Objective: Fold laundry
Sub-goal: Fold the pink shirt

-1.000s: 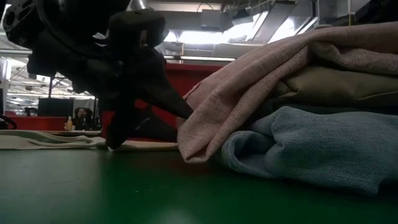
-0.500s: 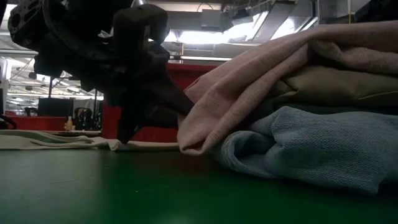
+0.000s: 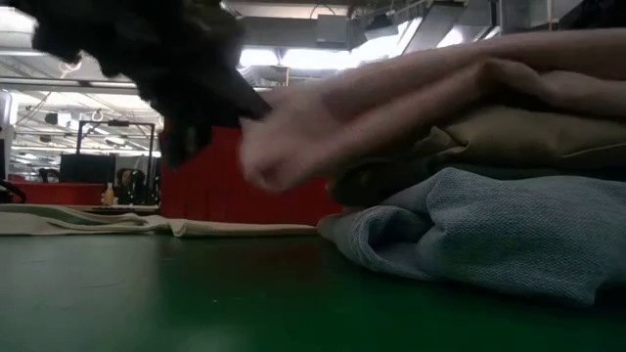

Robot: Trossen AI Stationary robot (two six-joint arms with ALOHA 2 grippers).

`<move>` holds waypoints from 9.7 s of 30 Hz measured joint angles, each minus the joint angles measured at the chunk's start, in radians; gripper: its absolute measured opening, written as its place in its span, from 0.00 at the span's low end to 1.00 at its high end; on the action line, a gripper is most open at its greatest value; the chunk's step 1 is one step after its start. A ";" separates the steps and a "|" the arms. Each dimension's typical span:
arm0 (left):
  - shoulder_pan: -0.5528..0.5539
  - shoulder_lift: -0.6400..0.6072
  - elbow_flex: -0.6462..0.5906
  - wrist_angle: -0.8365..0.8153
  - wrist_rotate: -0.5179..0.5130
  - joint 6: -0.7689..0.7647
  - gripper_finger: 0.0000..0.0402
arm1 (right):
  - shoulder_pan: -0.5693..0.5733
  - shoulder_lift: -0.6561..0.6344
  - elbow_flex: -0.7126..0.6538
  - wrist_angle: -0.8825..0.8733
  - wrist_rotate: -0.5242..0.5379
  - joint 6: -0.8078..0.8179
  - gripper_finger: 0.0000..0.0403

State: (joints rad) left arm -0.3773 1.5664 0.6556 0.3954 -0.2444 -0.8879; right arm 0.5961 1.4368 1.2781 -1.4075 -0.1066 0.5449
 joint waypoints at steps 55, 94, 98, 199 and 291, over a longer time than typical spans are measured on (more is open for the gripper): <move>-0.070 -0.401 0.000 -0.323 -0.075 -0.200 0.01 | -0.082 0.171 -0.061 0.581 0.382 -0.217 0.39; 0.141 0.338 0.774 -0.047 0.297 -0.018 0.02 | -0.079 -0.295 -0.062 0.465 0.309 -0.213 0.39; 0.161 0.436 0.895 -0.047 0.352 -0.018 0.02 | -0.079 -0.371 -0.062 0.456 0.342 -0.208 0.39; 0.127 0.567 1.234 -0.656 0.100 0.815 0.24 | -0.006 -0.337 -0.063 0.083 0.122 0.713 0.39; 0.121 0.567 1.234 -0.648 0.100 0.813 0.24 | 0.457 -0.534 -0.601 0.608 0.701 1.414 0.24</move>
State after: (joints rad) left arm -0.2565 2.1334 1.8900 -0.2531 -0.1448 -0.0753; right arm 1.0534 0.9031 0.6773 -0.7995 0.5940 1.9591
